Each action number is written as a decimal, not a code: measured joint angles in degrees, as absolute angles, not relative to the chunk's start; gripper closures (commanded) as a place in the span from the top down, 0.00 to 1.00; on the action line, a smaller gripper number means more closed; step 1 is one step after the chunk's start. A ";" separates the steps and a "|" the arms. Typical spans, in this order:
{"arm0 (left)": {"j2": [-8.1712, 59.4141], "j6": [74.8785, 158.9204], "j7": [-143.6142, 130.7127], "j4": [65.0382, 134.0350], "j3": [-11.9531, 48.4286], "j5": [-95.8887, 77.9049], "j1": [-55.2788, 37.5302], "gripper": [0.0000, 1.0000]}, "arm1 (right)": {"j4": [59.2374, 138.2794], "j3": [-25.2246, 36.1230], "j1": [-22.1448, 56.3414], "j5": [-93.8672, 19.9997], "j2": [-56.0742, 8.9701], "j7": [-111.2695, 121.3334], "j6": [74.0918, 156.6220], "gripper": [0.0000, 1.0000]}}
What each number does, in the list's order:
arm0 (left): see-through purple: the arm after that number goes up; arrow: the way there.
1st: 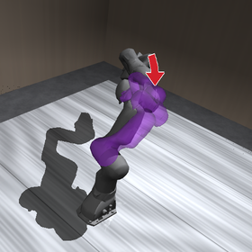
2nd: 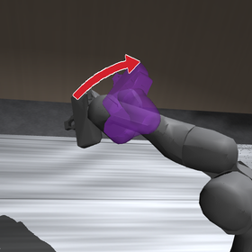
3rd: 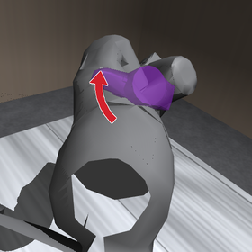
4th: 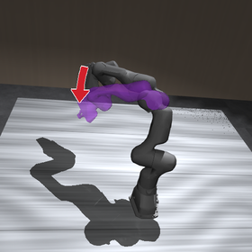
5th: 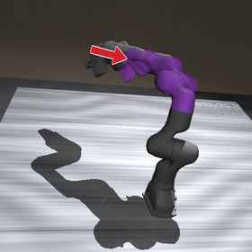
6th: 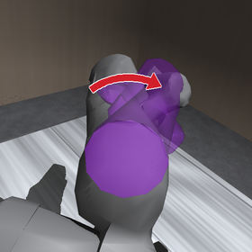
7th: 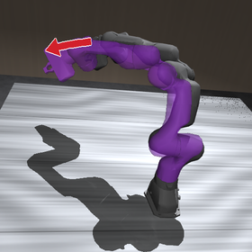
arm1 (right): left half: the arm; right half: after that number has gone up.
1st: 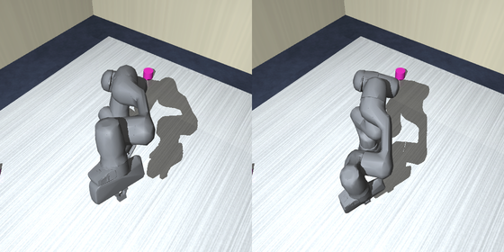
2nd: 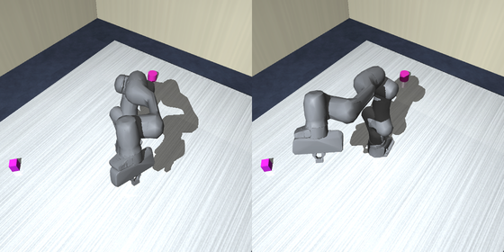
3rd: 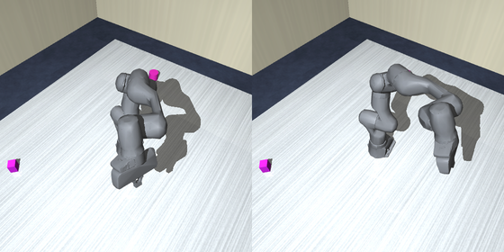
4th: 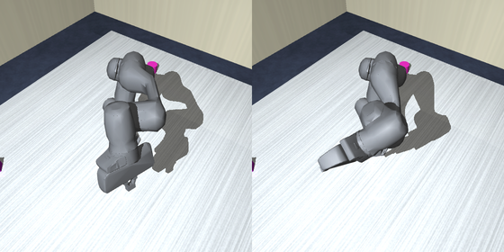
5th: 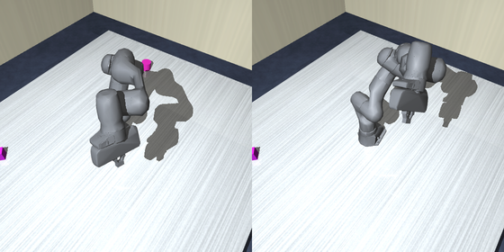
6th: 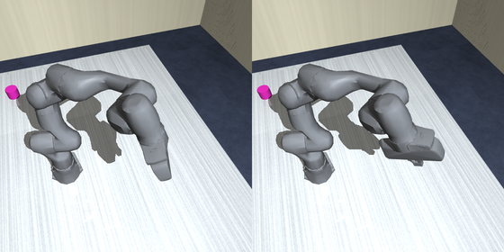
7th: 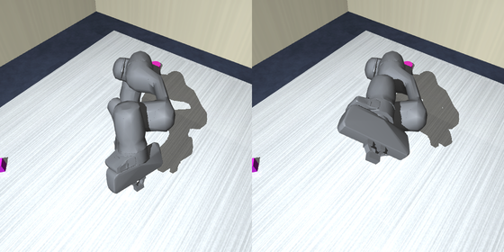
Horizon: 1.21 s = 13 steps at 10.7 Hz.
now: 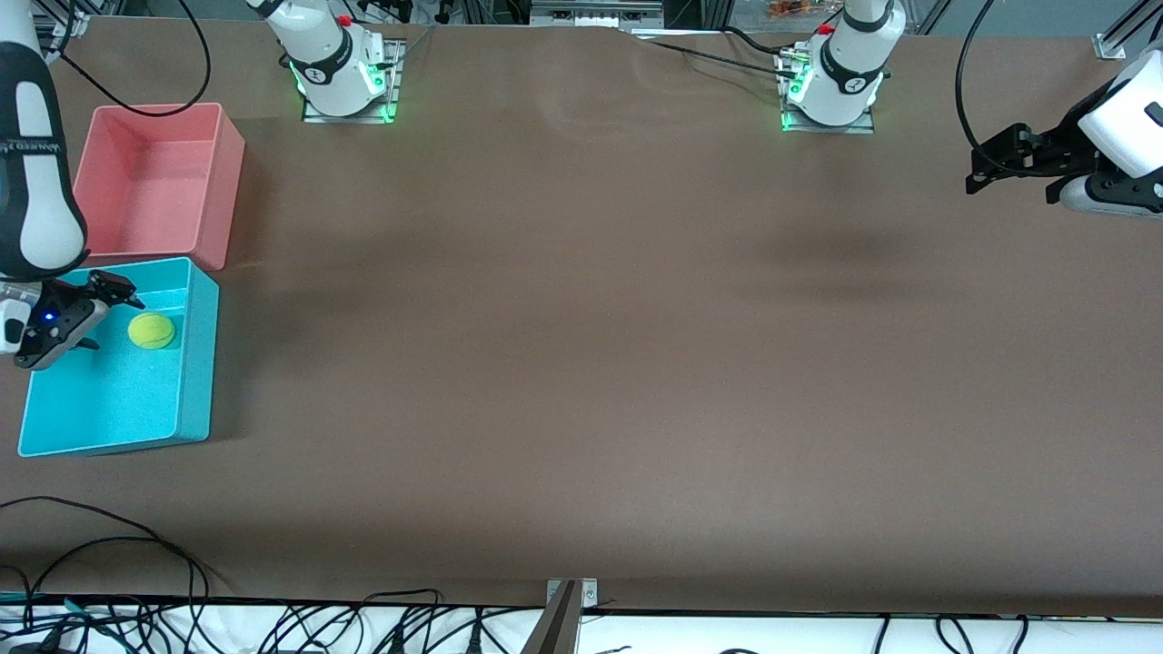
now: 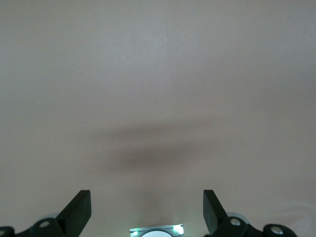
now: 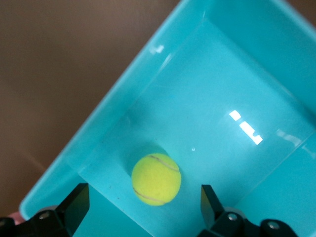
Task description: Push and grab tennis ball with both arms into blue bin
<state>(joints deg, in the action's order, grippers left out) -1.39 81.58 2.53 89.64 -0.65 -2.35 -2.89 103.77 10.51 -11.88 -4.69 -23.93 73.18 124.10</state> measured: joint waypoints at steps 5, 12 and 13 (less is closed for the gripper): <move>-1.33 81.58 2.55 89.61 -0.61 -2.34 -2.91 1.00 | 103.39 3.06 -11.68 -4.76 -14.28 56.44 117.42 1.00; -1.26 81.58 2.55 89.56 -0.58 -2.34 -2.91 1.00 | 97.67 -2.32 -7.23 -3.39 -9.41 30.40 105.76 1.00; -1.25 81.58 2.55 89.56 -0.58 -2.34 -2.91 1.00 | 96.19 -2.41 -5.59 -2.84 -9.36 26.83 104.26 1.00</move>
<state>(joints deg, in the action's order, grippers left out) -1.25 81.58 2.55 89.56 -0.58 -2.34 -2.91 96.19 -2.41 -5.59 -2.84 -9.36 26.83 104.26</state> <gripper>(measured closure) 0.000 0.000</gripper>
